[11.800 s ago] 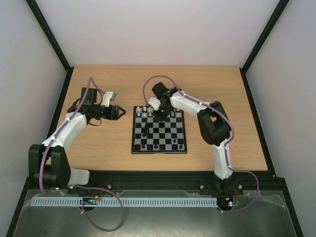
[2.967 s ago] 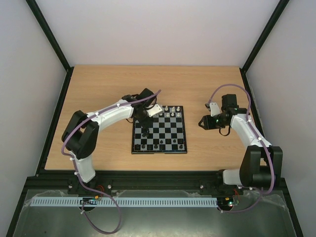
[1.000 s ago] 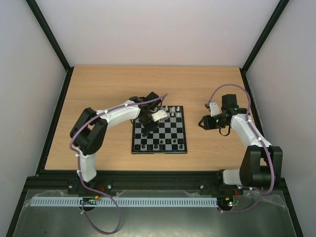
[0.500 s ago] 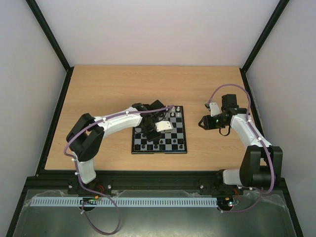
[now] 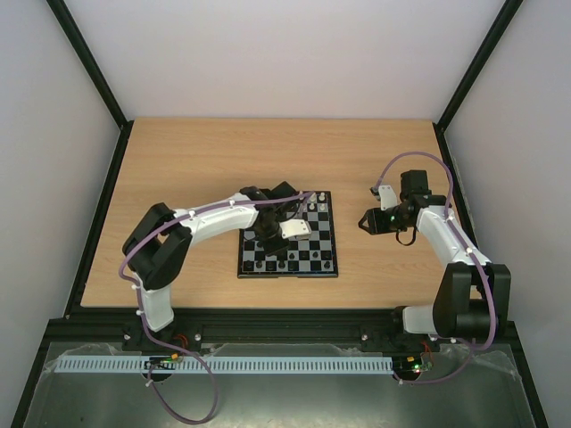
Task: Set up the chess pieces on the board
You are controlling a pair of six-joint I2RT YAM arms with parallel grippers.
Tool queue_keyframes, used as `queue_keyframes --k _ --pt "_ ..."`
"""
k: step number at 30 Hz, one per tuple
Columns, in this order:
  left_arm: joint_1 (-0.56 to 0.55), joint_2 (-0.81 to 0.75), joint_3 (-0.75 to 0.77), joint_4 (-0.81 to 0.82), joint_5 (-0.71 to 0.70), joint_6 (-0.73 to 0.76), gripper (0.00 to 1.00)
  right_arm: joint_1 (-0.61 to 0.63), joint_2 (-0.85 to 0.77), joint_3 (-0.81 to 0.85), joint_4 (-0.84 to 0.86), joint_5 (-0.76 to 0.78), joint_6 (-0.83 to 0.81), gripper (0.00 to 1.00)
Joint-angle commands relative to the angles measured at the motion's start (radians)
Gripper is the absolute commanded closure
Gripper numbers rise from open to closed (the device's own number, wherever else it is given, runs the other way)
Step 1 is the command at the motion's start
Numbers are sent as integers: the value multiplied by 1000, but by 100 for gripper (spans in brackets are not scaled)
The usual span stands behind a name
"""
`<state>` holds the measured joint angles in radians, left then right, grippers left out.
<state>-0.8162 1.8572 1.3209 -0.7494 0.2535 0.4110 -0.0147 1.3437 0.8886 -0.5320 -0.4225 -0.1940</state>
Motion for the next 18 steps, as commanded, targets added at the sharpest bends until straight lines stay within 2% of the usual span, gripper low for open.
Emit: queue_keyframes --k 1,11,18 --pt "-7 32 4 -13 -1 -8 89 -4 4 -11 -18 -21 -1 63" --pt "-9 62 23 -4 -13 -21 88 -4 7 -11 -17 -21 -1 63" --pt "-8 69 27 -11 -16 -23 78 -4 12 -12 -12 -19 -3 63"
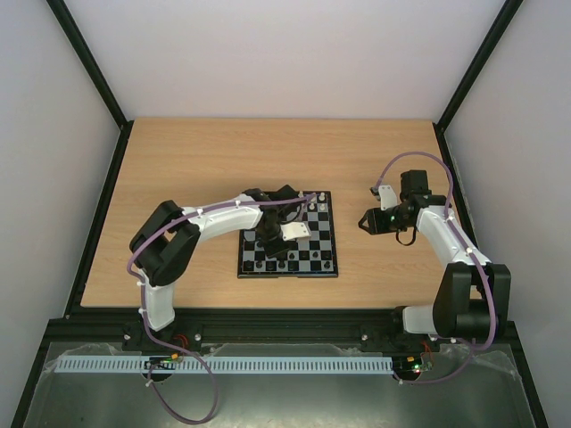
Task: Set up the chess pieces on the board
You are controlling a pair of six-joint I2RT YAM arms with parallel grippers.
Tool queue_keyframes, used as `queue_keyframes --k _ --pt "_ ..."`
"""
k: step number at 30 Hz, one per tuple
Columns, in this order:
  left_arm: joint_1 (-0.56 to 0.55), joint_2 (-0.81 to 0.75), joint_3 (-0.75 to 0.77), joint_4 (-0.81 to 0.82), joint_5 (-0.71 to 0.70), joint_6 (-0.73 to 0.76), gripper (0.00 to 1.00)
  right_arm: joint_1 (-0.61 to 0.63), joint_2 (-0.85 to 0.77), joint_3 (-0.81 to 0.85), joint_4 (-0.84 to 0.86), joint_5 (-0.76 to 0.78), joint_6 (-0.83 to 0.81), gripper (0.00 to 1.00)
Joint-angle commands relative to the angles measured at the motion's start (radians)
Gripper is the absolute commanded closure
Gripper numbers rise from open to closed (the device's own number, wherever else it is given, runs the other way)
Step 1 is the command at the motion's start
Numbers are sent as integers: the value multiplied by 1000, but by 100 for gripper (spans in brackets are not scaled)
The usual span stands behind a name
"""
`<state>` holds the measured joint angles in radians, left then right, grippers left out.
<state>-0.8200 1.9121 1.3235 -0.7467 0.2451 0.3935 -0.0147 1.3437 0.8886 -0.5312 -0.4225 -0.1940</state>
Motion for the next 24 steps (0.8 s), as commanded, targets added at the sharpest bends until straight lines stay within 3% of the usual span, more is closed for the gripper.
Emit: queue_keyframes --k 1,6,12,19,24 --pt "-4 13 29 -16 -6 -7 77 -4 13 -10 -13 -20 -2 63" --pt "29 -38 60 -23 2 -5 72 -4 18 -5 -19 -20 -5 63" --pt "138 -121 74 -32 110 -18 66 -5 31 6 -25 -21 -6 63" --pt "203 -99 23 23 -61 -106 70 -4 48 25 -29 -24 -7 63" --pt "217 -61 36 28 -55 -122 70 -4 48 26 -32 -21 -9 63"
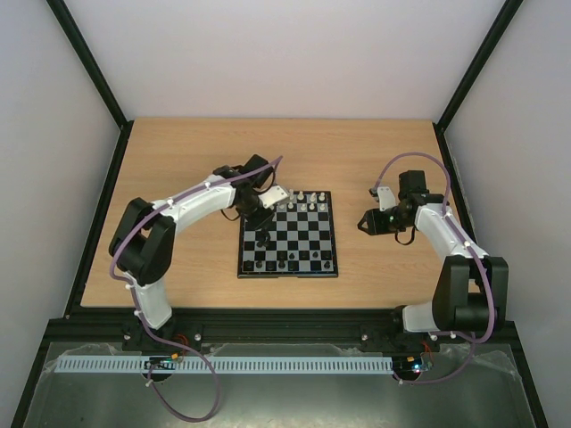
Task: Set up the chess pieces on the board
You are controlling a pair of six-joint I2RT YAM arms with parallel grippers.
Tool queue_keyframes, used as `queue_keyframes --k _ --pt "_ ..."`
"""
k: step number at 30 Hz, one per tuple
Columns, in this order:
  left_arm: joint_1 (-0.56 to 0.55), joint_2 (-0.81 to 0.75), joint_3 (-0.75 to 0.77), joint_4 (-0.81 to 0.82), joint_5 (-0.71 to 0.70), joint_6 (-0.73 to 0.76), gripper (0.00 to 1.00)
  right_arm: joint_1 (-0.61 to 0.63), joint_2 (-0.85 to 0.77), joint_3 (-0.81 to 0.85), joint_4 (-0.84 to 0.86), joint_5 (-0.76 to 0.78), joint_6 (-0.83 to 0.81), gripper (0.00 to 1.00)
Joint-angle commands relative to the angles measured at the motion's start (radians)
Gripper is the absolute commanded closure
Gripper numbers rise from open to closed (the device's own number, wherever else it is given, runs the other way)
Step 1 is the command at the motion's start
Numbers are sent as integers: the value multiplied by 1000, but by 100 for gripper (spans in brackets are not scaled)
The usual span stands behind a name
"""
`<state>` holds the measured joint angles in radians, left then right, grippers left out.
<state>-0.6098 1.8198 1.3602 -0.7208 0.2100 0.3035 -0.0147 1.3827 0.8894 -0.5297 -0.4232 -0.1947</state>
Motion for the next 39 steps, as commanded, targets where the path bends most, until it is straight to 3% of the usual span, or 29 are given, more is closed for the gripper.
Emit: queue_keyframes --k 1,21,34,39 --pt "7 37 4 1 -13 -33 70 -4 9 23 -34 -19 -9 63" --pt "2 115 15 -36 43 -16 78 -4 10 7 -20 -13 -9 63" --pt "19 58 102 -24 -25 -6 74 -4 5 -4 -23 -6 -11 63" --pt "37 84 104 -28 -97 -14 65 -4 8 0 -22 -8 -10 63"
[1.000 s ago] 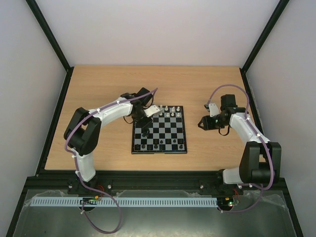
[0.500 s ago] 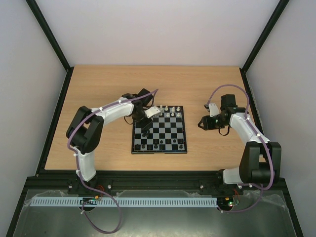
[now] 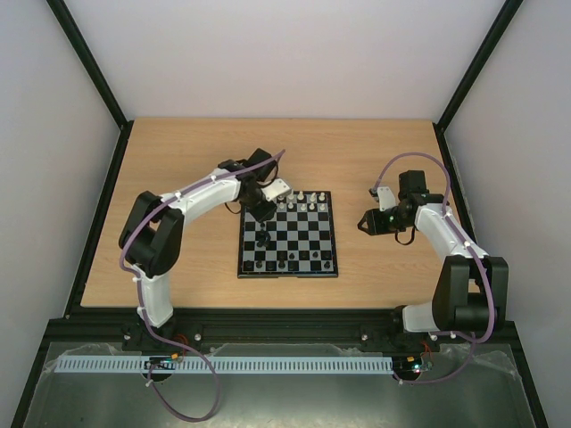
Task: Set up the chess pieces on the board
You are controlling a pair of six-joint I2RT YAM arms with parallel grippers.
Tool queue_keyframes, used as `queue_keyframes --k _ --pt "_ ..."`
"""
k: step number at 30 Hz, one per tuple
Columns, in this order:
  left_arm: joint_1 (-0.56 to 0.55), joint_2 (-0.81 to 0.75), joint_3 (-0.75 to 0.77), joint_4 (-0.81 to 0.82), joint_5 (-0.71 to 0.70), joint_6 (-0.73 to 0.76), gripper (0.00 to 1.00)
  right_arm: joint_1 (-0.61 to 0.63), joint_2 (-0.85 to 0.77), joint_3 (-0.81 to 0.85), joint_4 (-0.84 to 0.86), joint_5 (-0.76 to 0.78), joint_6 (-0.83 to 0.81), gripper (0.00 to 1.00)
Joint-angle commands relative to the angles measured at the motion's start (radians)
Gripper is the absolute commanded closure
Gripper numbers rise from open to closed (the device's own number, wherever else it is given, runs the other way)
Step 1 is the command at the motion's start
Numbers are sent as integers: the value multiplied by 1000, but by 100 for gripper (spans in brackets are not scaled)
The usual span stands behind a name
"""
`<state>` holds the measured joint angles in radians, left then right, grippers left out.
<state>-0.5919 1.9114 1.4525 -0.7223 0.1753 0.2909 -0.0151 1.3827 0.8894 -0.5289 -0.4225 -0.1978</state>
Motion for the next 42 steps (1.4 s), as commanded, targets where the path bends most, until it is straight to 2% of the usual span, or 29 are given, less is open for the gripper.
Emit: queue_keyframes --k 1,9,19,30,34,42 --pt "21 -4 9 -28 -60 -2 64 -3 9 1 -24 -7 -8 63" --pt "15 21 -26 -38 -6 -6 66 -3 -2 -7 -26 0 -11 63" --pt "9 54 -49 -21 -30 -12 72 -3 -3 -9 -22 0 -11 63" --pt "10 73 -46 -29 -51 -4 86 -3 -7 -12 -21 4 -11 63" --pt "19 33 -47 -32 -62 2 93 -3 -5 -11 -20 4 -11 63" --pt "62 -148 -164 -72 -17 91 94 -3 0 -7 -24 -1 -11 63"
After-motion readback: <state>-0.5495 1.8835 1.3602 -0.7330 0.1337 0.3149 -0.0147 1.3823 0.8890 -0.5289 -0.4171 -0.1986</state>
